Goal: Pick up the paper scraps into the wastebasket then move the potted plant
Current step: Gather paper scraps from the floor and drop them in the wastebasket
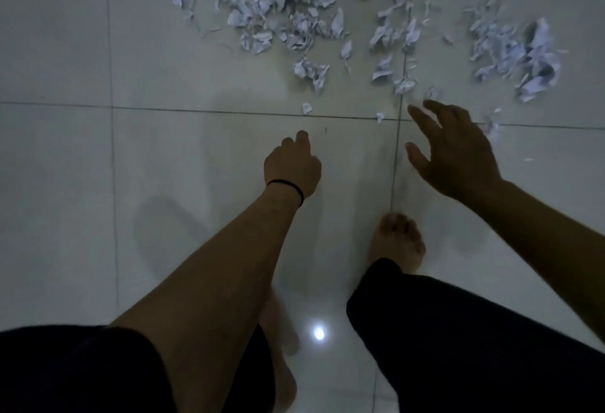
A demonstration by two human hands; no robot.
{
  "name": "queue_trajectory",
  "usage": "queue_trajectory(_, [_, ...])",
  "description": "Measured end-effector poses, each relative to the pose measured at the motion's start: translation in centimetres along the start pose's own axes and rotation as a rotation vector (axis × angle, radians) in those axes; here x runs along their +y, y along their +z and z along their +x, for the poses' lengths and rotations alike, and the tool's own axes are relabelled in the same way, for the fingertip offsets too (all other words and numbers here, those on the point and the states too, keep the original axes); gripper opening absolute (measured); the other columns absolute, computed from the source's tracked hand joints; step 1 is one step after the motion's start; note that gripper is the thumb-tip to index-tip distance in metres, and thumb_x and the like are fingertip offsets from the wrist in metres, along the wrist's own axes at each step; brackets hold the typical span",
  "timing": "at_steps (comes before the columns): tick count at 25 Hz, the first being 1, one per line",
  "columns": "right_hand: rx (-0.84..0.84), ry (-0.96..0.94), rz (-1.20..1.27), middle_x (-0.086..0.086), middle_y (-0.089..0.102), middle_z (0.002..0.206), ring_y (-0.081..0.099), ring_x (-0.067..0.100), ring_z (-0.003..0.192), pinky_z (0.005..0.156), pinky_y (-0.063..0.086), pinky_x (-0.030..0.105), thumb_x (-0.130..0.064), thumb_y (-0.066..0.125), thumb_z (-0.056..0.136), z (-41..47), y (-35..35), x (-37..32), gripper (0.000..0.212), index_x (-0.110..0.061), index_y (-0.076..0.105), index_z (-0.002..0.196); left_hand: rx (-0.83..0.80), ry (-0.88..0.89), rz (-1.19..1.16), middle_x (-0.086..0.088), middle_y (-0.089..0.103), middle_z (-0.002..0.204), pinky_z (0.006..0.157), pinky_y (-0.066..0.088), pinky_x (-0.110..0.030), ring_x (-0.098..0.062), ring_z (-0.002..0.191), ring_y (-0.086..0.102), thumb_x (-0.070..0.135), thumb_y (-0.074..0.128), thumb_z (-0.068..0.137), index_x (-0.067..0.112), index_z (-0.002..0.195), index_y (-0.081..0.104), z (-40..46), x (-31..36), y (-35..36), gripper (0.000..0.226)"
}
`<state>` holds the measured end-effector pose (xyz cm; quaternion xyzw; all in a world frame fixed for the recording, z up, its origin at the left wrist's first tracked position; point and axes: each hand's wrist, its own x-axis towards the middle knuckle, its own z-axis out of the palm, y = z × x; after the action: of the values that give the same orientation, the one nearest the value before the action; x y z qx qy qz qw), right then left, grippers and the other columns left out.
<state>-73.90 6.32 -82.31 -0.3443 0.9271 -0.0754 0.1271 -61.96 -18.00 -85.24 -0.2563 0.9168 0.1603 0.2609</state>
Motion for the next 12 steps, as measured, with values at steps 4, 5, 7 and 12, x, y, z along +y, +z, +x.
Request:
queue_trajectory(4, [0.116,-0.029,0.022,0.023,0.049,0.145,0.047,0.042,0.128,0.09,0.051,0.052,-0.032,0.056,0.095,0.5,6.0,1.3,0.057,-0.01,0.045,0.147,0.276,0.164,-0.011,-0.018,0.053,0.107,0.069,0.046,-0.04,-0.035,0.094,0.052,0.011,0.048,0.087,0.008,0.113,0.057,5.5,1.2,2.7,0.028])
queue_trajectory(5, [0.168,-0.031,0.028,0.023,0.051,0.143,0.048,0.042,0.127,0.09,0.051,0.051,-0.032,0.054,0.097,0.7,6.8,1.2,0.055,-0.009,0.047,0.146,0.34,0.215,-0.047,-0.017,0.053,0.101,0.067,0.048,-0.042,-0.033,0.09,0.051,0.006,0.049,0.082,0.009,0.104,0.059,6.6,1.6,2.2,0.024])
queue_trajectory(7, [0.274,-0.006,0.044,0.023,0.054,0.14,0.051,0.041,0.125,0.092,0.049,0.049,-0.031,0.054,0.098,1.2,8.3,1.2,0.052,-0.007,0.051,0.143,0.454,0.293,-0.099,-0.014,0.053,0.094,0.065,0.048,-0.044,-0.031,0.083,0.05,0.005,0.052,0.076,0.011,0.096,0.06,7.8,2.1,1.7,0.022])
queue_trajectory(12, [0.331,0.105,0.125,0.019,0.054,0.14,0.049,0.037,0.128,0.101,0.046,0.047,-0.033,0.056,0.095,1.7,9.6,-0.2,0.054,-0.01,0.05,0.143,0.476,0.228,0.104,-0.019,0.042,0.146,0.106,0.036,-0.047,-0.038,0.131,0.04,0.051,0.05,0.087,0.022,0.147,0.04,4.7,-1.2,4.1,0.067])
